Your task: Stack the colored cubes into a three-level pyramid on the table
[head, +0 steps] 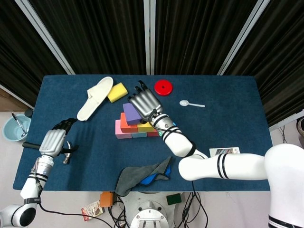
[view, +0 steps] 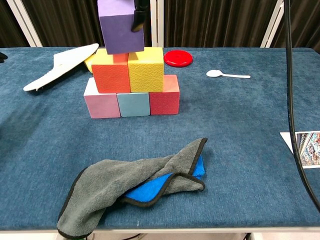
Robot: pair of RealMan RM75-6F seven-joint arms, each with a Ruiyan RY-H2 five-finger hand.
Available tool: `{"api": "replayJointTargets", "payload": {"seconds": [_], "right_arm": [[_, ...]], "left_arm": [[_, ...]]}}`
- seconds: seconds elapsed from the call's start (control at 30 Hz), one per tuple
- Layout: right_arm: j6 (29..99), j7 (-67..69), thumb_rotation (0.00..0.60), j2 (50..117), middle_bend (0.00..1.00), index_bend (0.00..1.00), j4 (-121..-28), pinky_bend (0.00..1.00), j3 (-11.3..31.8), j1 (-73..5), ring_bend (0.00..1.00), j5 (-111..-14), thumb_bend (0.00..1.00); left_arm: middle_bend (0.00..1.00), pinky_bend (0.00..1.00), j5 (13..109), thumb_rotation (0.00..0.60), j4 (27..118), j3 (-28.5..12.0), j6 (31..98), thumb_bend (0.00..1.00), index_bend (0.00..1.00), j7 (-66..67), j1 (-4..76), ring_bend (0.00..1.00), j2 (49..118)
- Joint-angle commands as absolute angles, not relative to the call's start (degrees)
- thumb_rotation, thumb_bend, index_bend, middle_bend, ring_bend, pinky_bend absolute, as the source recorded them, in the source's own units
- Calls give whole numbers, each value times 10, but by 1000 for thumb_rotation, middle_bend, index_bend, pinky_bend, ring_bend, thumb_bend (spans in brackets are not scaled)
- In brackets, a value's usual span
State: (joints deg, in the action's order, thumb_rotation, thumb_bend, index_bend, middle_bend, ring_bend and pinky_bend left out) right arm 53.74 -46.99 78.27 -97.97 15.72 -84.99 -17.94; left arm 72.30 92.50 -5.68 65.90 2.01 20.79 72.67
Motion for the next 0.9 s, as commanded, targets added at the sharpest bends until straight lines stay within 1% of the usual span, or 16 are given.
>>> {"api": "replayJointTargets", "payload": {"seconds": [0.03,0.17,0.27,0.9], "right_arm": [[575,-494,600,792,479,474,-990,0,156,-867,146,-137,188],[621,-517,600,815,480,474,-993,0,159,-882,153,-96,189],[637,-525,600,825,480,473,-994,0,165,-886,154,-83,189],[662,-560,600,846,474,468,-991,0,183,-888,155,-54,189]], "left_arm": [[86,176,723,600,925,-56,659,174,113,20,208,90,727],[86,177,723,600,922,-56,657,174,113,19,208,90,729],[86,177,724,600,920,-56,657,174,113,17,208,89,730],[86,175,729,600,907,-55,653,174,113,4,210,89,734]]}}
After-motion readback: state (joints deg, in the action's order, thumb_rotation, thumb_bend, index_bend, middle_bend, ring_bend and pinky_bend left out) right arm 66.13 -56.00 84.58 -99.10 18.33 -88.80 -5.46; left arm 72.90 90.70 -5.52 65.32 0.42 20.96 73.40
